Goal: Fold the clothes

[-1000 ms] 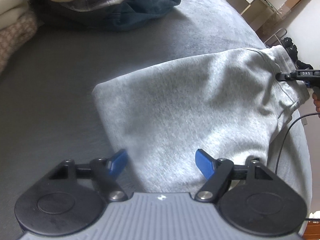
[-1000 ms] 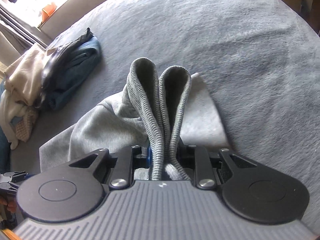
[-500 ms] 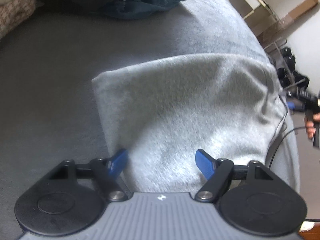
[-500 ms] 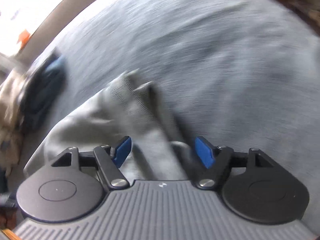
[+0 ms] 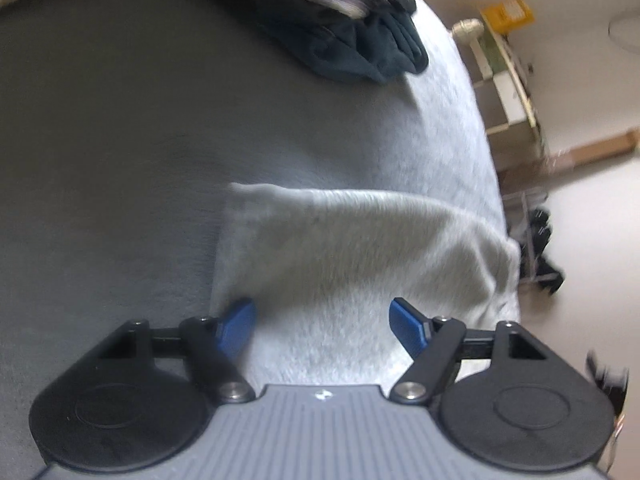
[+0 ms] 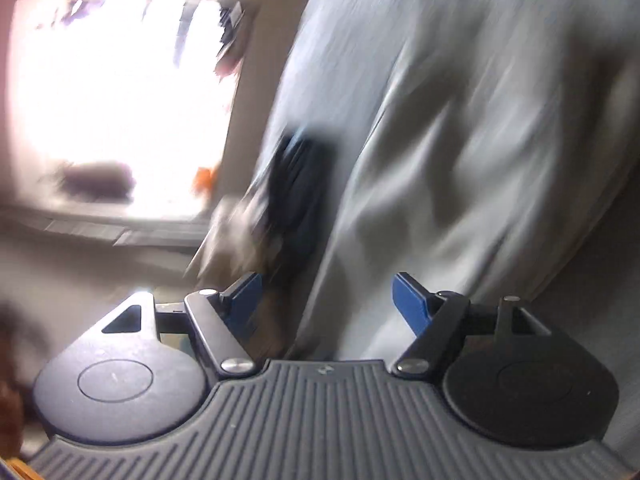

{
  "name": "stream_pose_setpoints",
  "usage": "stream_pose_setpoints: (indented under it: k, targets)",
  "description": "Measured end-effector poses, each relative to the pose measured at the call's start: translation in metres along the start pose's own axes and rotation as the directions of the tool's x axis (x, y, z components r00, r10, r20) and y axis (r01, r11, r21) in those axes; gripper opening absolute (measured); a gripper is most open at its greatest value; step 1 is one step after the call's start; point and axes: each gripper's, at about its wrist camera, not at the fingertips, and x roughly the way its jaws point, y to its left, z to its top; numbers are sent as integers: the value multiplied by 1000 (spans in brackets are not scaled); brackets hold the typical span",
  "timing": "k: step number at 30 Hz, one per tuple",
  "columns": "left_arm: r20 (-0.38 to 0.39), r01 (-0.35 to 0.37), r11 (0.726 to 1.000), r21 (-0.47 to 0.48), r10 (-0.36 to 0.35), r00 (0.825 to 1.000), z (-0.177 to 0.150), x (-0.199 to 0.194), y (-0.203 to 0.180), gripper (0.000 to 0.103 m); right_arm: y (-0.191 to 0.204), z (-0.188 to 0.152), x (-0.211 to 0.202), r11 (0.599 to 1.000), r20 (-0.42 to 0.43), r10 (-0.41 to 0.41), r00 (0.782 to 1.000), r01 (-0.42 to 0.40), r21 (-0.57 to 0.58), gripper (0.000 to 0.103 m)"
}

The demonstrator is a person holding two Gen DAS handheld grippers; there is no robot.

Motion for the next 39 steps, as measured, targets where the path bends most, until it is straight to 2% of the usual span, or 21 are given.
stream_pose_setpoints:
  k: [3,6,9,12,15,18,22,28,32,34,36,38,39]
  targets:
    - [34,5,1000,-21,-4,999,-3,-11,5,74,-2,-52,50,997,-136,61,989,-53,64,76]
    - [65,6,1000,-24,-4,998,-7,-23,12,74,-13,-105,86,991,-219,49,974,-19,135,77]
    - [72,10,999,-43,-7,997,-12,-33,24,74,-31,-145,106,982,-219,-11,976,53,184,77]
    - [74,20,998,-55,-16,997,-19,-40,37,74,-46,-166,118,967,-126,-60,990,89,239,77]
    - [77,36,998,-57,-31,997,-21,-43,44,74,-53,-175,130,956,-38,-110,993,117,270,77]
    - [88,57,997,-50,-53,995,-20,-41,48,74,-63,-182,139,938,32,-109,994,92,335,77]
    - [83,86,996,-14,-84,993,-11,-28,51,72,-61,-175,156,946,32,-89,996,74,315,77]
    - [102,110,994,-2,-110,989,8,-10,52,62,-67,-163,161,929,114,-83,990,36,369,73]
    - [109,128,991,-30,-124,986,15,7,53,46,-63,-161,176,935,128,-72,989,22,353,72]
    - [118,132,989,-66,-124,985,16,12,54,36,-63,-159,183,930,123,-53,991,4,367,62]
    - [127,132,985,-108,-118,985,17,16,56,21,-64,-157,190,923,116,-57,992,9,384,40]
    - [135,130,982,-136,-112,985,17,18,56,16,-67,-156,195,911,122,-72,990,15,412,21]
    - [137,122,983,-134,-104,985,17,18,54,14,-68,-155,197,908,126,-79,989,19,419,16]
